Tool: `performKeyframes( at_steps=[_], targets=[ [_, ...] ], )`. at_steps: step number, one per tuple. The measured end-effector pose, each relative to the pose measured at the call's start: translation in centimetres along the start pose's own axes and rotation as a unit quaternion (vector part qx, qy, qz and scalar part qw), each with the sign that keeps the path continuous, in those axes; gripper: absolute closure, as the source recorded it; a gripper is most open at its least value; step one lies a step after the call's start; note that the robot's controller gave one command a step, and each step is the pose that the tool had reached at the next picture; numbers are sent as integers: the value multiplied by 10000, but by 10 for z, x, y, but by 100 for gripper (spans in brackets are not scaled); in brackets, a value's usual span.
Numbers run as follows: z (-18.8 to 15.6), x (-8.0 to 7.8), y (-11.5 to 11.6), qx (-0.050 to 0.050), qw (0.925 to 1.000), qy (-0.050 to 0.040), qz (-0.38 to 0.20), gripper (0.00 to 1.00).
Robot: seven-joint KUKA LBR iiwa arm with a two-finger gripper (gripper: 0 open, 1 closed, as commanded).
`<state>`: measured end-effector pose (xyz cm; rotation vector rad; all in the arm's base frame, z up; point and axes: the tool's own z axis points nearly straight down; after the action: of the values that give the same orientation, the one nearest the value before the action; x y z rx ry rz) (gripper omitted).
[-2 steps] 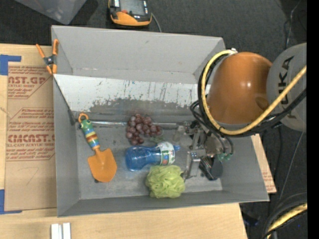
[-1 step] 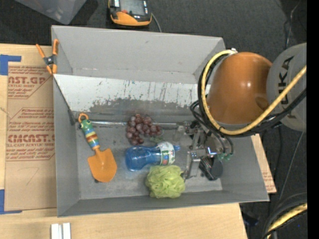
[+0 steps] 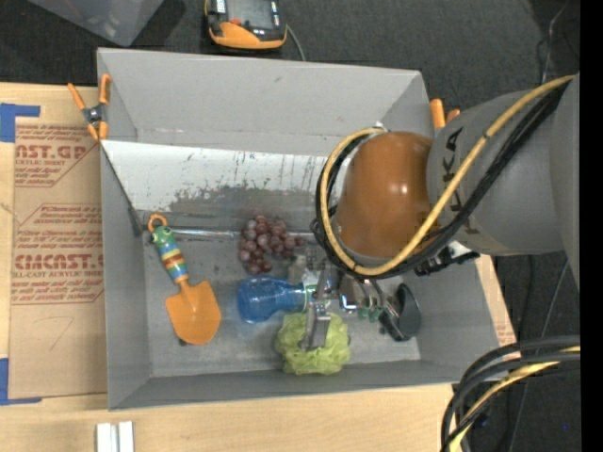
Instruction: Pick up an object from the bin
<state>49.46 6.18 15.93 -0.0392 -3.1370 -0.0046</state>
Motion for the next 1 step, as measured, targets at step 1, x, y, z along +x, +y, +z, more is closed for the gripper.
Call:
performKeyframes(
  at_steps=[1],
  targets=[
    [-5, 7, -8, 11, 9997, -52, -232, 0]
  ],
)
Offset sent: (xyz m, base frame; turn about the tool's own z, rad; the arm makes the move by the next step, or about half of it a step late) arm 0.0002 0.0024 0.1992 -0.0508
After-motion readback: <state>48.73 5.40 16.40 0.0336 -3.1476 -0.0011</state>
